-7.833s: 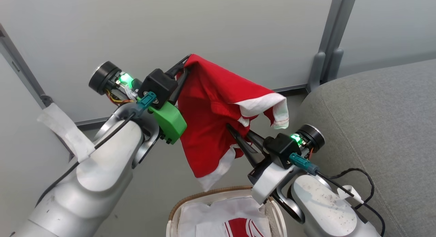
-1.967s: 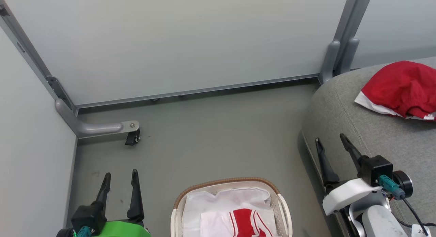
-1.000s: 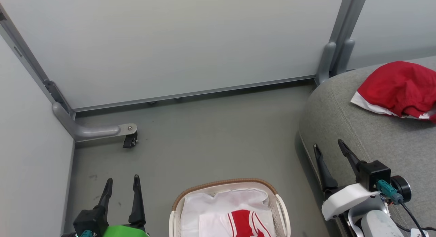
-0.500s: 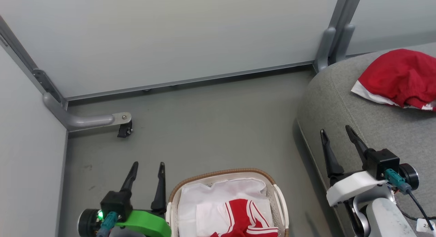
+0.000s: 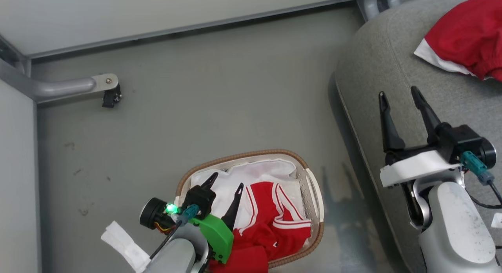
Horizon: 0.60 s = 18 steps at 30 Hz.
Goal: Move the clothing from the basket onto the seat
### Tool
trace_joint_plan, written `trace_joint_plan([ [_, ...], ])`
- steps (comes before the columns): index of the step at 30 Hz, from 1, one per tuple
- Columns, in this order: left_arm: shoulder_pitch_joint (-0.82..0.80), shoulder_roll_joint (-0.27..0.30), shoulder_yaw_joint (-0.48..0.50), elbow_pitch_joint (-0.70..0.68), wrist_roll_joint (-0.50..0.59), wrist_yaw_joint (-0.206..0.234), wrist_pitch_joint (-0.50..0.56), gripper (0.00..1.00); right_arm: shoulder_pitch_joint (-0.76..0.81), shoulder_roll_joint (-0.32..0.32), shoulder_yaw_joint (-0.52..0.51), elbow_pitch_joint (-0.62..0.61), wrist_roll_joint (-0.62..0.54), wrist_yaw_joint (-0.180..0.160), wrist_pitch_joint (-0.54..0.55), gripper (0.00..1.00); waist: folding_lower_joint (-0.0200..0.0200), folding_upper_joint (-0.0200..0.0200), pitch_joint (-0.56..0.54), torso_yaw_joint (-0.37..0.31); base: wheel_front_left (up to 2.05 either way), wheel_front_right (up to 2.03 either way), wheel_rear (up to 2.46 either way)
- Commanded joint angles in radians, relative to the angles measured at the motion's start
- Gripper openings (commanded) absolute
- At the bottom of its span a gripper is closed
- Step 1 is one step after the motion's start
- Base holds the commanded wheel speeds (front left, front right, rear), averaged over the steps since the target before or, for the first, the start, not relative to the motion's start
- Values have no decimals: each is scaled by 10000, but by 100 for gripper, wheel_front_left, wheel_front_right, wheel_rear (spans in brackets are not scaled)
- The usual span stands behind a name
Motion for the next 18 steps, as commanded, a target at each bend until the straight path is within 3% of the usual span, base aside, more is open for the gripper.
trace_joint_plan([
  [1, -467, 61, -149, 232, 12, -32, 7, 100, -286, -28, -21, -137, 119, -14, -20, 100, 0, -1, 1641, -793, 0, 0, 0],
  [9, -1931, 67, -1372, 1959, -2, -95, 6, 100, -1195, -23, 195, -444, 557, -14, -22, 100, 0, -1, 3494, -1422, 0, 0, 0],
  [18, -2913, 67, -2147, 3449, -311, -159, 121, 100, -1909, -21, 667, -804, 913, -14, -20, 100, 0, -1, 4864, -1799, 0, 0, 0],
])
